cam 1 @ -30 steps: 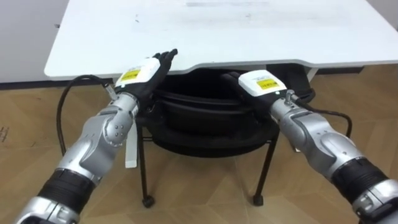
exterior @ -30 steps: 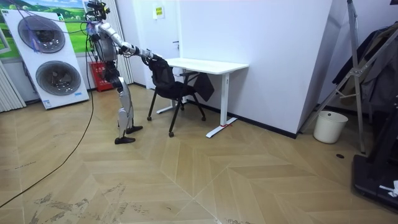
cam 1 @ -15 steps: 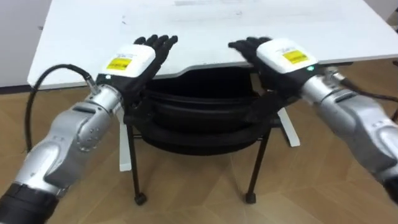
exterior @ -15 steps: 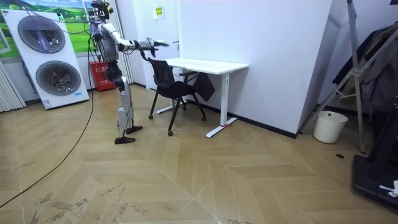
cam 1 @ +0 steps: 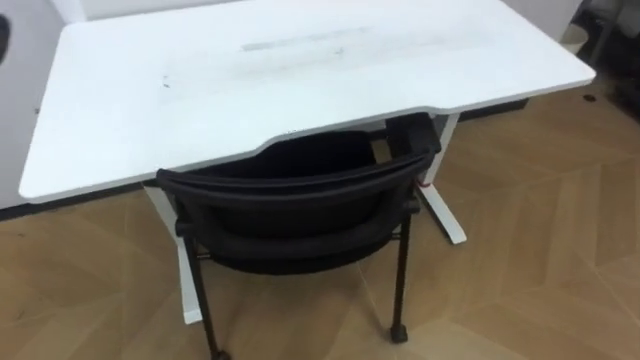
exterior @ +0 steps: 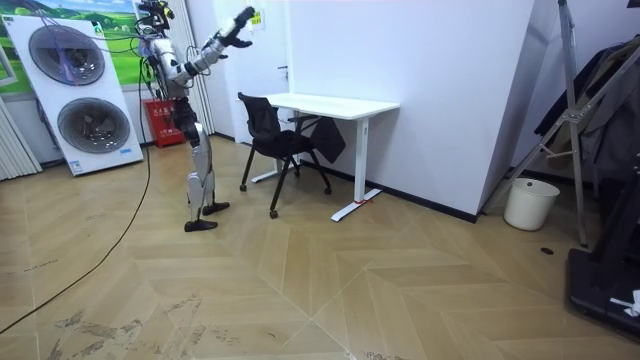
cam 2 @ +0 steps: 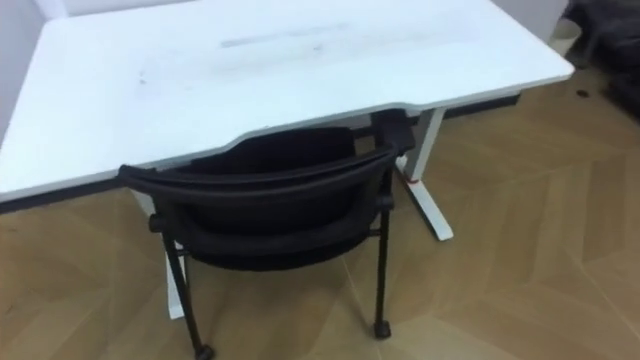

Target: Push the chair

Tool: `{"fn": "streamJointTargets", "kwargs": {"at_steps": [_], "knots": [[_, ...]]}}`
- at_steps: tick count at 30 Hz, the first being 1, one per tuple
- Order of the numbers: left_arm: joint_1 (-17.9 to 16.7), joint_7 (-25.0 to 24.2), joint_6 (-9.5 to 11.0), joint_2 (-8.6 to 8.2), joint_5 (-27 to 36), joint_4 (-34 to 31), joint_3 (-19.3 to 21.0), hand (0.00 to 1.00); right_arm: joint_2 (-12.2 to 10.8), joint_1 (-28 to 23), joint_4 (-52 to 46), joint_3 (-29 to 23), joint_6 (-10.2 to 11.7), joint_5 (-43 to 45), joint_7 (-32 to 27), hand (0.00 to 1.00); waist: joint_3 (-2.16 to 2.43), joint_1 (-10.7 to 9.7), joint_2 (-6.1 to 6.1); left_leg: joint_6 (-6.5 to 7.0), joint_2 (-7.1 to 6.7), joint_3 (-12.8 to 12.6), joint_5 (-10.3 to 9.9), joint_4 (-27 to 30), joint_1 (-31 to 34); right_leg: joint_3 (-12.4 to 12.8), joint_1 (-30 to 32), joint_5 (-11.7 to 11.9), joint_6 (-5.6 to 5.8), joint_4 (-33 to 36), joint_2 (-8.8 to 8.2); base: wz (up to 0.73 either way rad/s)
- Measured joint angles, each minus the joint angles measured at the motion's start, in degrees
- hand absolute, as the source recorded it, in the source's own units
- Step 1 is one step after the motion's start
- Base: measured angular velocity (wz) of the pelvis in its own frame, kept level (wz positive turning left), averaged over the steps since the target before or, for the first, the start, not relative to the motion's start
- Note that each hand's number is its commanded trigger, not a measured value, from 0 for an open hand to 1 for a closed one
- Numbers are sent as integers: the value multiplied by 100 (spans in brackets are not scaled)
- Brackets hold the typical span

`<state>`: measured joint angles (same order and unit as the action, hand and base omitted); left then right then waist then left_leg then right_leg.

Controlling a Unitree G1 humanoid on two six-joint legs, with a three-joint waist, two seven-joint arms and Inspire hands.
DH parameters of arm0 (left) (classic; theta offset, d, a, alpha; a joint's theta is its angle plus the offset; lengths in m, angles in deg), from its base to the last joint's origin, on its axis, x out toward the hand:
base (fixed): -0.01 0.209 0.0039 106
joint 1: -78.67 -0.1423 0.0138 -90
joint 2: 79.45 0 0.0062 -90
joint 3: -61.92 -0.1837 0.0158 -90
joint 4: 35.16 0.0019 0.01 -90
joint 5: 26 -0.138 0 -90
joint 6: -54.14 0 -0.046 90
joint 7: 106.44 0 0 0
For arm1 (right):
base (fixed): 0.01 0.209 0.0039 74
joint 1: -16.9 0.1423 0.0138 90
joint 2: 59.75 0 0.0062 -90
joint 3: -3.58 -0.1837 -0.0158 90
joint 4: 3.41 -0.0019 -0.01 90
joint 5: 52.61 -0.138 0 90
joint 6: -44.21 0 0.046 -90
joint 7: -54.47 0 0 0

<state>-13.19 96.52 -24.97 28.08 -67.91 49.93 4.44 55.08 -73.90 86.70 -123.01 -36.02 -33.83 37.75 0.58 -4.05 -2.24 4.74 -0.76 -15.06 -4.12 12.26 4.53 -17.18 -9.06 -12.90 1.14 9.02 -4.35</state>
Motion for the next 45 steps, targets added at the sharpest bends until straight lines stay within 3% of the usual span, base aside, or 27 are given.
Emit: {"fn": "streamJointTargets", "kwargs": {"at_steps": [2, 4, 5, 10, 11, 12, 14, 16, 18, 21, 27, 31, 38, 43, 45], "knots": [[-361, 323, 1, -179, 277, -36, 302, 0, -36, -400, -1, -390, -9, -319, -342, 0, 0, -48, 10, -11, -5, -7, -20, -2, -5, 31, -5, 0, 0, -23, 3, -10], [-704, 746, -4, -552, 657, -39, 539, 0, -240, -789, -1, -630, -68, -846, -781, 0, -1, -59, 20, -29, 19, -88, -56, -6, -43, 166, 5, -2, 3, -30, 17, -22], [-779, 835, -1, -649, 748, -40, 567, 0, -331, -914, -4, -681, -64, -1002, -868, 0, -2, -59, 16, -33, 22, -95, -61, -7, -45, 176, 8, -2, 4, -34, 18, -14], [-1489, 1520, 33, -1466, 1947, 68, 553, 0, -1432, -1762, 252, -743, -90, -2513, -1305, 0, -36, -4, 34, -67, 42, -164, -138, 38, -31, 277, 41, -39, 4, -34, 24, -8], [-1527, 1581, 34, -1547, 2094, 141, 554, 0, -1543, -1843, 315, -735, -94, -2716, -1334, 0, -25, 21, 75, -68, 45, -179, -144, 39, -22, 282, 53, -40, 4, -34, 22, -10], [-1585, 1684, 46, -1690, 2442, 385, 531, 0, -1791, -2006, 467, -694, -106, -3042, -1378, 0, -41, 94, 94, -70, 45, -201, -149, 25, -24, 290, 73, -43, 3, -23, 13, -8], [-1750, 1752, 34, -1846, 3018, 857, 383, 0, -2153, -2226, 896, -473, -123, -3514, -1391, 0, -22, 117, 112, -78, 30, -209, -151, -21, -49, 286, 72, -58, -1, -17, -4, -3], [-1978, 1703, 18, -2124, 3730, 1666, 90, 0, -2616, -2366, 1651, -224, -258, -4201, -1262, 0, -23, 133, 144, -89, 2, -212, -144, -89, -98, 291, 56, -80, -5, -17, -21, 0], [-2085, 1565, -18, -2320, 4190, 2352, -27, 0, -2888, -2414, 2305, -110, -341, -4678, -1119, 0, -21, 135, 141, -118, -2, -214, -165, -95, -140, 292, 16, -94, -11, -19, -26, 0], [-2094, 1300, -101, -2426, 4848, 3563, -252, 0, -3112, -2399, 3491, 66, -358, -5131, -752, 0, -25, 136, 123, -142, 2, -213, -181, -91, -144, 294, 4, -109, -20, -31, -24, 0], [-2100, 604, -105, -2457, 5398, 5519, -738, 0, -3155, -2224, 5485, 415, -366, -5436, 3, 0, -37, 114, 122, -155, -14, -213, -193, -97, -176, 314, -23, -162, -21, -13, -61, 0], [-1846, 10, -380, -2486, 5596, 6546, -924, 0, -3181, -1954, 6485, 842, -627, -5361, 510, 0, -40, 109, 96, -199, 6, -216, -220, -70, -177, 349, -25, -183, -36, 1, -64, 0], [-1725, -859, -839, -2540, 5466, 7104, -1351, 0, -3198, -1626, 6936, 1321, -942, -4594, 1003, 0, -40, 100, 113, -181, -3, -221, -221, -69, -177, 309, -29, -186, -40, -8, -70, 0], [-1488, -1505, -1344, -2566, 5087, 7176, -2059, 0, -3218, -1369, 6890, 1965, -1245, -3418, 1226, 0, -40, 112, 110, -194, 3, -232, -229, -75, -177, 311, -19, -203, -55, -16, -68, 0], [-1299, -1657, -1445, -2568, 5085, 7173, -2318, 0, -3222, -1246, 6888, 2230, -1245, -3264, 1243, 0, -43, 112, 112, -199, 8, -244, -231, -74, -169, 316, -3, -205, -57, -17, -65, 0]]}}
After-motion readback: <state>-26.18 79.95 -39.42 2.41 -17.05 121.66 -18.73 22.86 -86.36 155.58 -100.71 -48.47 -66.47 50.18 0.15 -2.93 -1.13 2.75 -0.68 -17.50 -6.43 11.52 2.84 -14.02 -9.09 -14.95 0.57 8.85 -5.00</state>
